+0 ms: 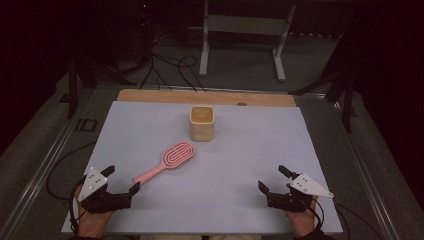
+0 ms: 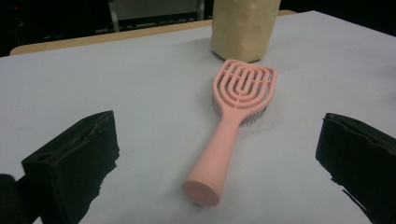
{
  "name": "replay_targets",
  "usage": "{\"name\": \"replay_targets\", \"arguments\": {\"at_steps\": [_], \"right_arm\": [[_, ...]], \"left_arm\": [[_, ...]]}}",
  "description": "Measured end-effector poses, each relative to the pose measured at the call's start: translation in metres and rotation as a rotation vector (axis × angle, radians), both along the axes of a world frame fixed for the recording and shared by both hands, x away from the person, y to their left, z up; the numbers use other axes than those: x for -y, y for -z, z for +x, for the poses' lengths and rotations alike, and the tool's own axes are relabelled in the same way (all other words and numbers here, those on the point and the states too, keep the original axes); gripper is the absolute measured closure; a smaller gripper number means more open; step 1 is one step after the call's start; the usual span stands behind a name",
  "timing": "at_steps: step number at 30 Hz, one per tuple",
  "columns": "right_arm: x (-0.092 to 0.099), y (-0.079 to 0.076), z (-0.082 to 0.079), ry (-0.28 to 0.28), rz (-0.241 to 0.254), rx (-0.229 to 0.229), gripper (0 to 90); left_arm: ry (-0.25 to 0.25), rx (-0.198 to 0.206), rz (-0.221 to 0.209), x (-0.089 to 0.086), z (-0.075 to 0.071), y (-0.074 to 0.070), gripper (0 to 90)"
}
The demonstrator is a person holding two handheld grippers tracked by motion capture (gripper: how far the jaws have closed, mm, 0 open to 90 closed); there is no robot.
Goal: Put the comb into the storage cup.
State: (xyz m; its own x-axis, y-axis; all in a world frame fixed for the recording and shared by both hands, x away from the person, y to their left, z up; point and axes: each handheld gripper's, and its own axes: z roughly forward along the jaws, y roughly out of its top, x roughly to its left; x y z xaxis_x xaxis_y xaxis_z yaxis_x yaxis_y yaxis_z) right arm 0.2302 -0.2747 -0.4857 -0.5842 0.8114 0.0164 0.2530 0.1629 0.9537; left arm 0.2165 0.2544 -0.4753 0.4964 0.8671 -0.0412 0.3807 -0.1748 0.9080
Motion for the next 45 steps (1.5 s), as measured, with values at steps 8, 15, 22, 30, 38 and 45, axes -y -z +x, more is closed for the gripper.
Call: {"name": "replay_targets", "arguments": {"at_steps": [8,15,22,30,38,45], "right_arm": [[0.001,0.003,0.002,0.001,0.002,-0.002,8.7],[0.0,0.006,0.002,0.012,-0.001,-0.014,8.7],[-0.001,0.008,0.003,0.015,-0.002,-0.021,8.7],[0.0,0.009,0.004,0.016,-0.005,-0.028,8.7],[0.0,0.009,0.004,0.015,-0.006,-0.028,8.7],[0.0,0.009,0.004,0.016,-0.003,-0.033,8.7]], "left_arm": [[-0.009,-0.03,0.031,0.004,0.004,0.002,0.0],[0.055,-0.11,0.101,0.017,0.021,-0.006,0.0],[0.122,-0.174,0.205,0.036,0.048,-0.015,0.1],[0.17,-0.241,0.296,0.049,0.075,-0.02,0.1],[0.205,-0.288,0.376,0.06,0.092,-0.02,0.1],[0.228,-0.356,0.399,0.069,0.106,-0.015,0.1]]}}
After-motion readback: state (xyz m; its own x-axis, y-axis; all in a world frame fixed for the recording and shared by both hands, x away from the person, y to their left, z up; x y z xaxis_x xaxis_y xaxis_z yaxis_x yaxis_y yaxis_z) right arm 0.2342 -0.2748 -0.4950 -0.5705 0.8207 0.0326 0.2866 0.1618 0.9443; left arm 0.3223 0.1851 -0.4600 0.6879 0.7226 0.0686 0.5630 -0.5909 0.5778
